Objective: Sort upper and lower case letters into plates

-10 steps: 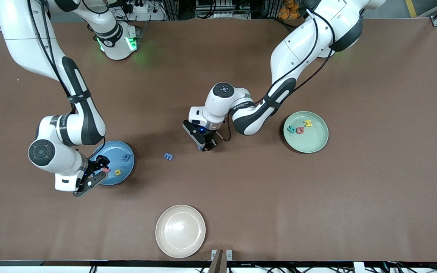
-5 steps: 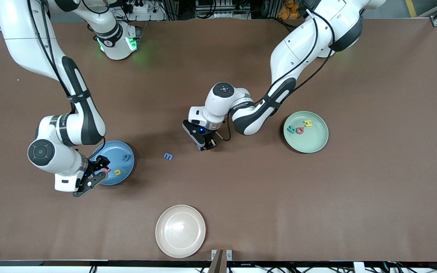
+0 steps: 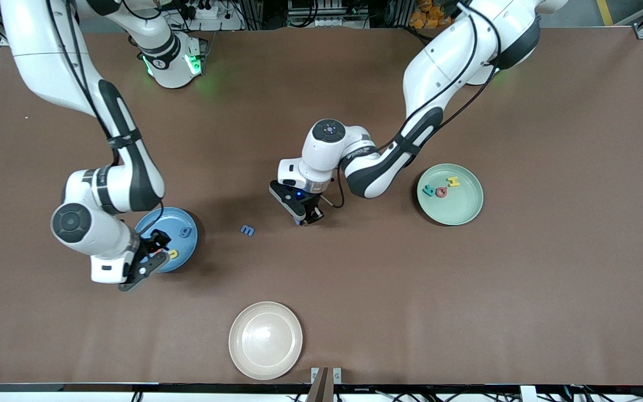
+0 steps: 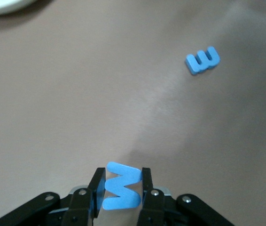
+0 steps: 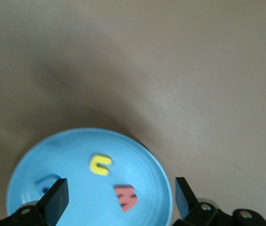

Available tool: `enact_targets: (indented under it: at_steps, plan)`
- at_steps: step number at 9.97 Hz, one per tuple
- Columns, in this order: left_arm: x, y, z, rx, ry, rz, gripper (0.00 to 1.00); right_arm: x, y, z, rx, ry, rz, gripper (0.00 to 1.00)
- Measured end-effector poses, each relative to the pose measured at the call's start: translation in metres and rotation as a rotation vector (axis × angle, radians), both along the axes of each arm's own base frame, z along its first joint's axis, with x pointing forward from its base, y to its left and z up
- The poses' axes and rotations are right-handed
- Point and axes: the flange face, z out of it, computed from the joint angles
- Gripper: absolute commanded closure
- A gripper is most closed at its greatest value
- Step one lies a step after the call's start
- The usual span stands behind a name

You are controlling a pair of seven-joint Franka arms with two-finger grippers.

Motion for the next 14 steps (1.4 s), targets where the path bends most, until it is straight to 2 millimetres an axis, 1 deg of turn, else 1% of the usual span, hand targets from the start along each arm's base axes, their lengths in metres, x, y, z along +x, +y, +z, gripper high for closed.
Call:
enact_targets:
  at_steps: [1,2,3,4,5,6,7,9,10,11,12,13,14]
  plan:
    - [0.005,0.011,0.013,0.02,0.011,0.021,0.97,-0.003,0.024,0.001,0.006,-0.002,0.035,0.0]
    - [0.01,0.031,0.025,0.016,0.048,0.045,0.97,-0.007,0.048,0.002,0.017,-0.002,0.067,0.0]
    - [0.014,0.057,0.037,0.021,0.088,0.055,0.97,-0.01,0.067,0.003,0.031,-0.004,0.094,0.0]
    - [0.015,0.086,0.046,0.045,0.113,0.046,0.97,-0.012,0.081,0.005,0.043,-0.007,0.118,0.0]
    - [0.012,0.116,0.054,0.074,0.121,0.036,0.97,-0.016,0.096,0.006,0.05,-0.008,0.147,0.0]
    - [0.006,0.147,0.06,0.104,0.128,0.026,0.97,-0.021,0.114,0.005,0.052,-0.005,0.185,0.0]
    - [0.002,0.183,0.065,0.126,0.14,0.011,0.98,-0.027,0.134,0.0,0.054,-0.005,0.227,0.0]
    - [0.003,0.264,0.068,0.131,0.181,0.009,0.98,-0.046,0.183,-0.024,0.057,0.0,0.305,0.0]
    - [0.003,0.306,0.066,0.142,0.186,0.002,0.98,-0.056,0.202,-0.038,0.056,0.01,0.335,0.0]
    - [0.003,0.352,0.061,0.17,0.173,-0.004,0.98,-0.065,0.214,-0.051,0.059,0.007,0.354,0.0]
    - [0.002,0.398,0.052,0.193,0.157,-0.014,0.98,-0.072,0.215,-0.065,0.062,0.001,0.361,0.0]
    - [-0.001,0.436,0.042,0.202,0.137,-0.03,0.98,-0.077,0.211,-0.076,0.06,0.005,0.36,0.0]
    - [-0.003,0.46,0.035,0.21,0.116,-0.039,0.97,-0.08,0.208,-0.082,0.056,0.016,0.358,0.0]
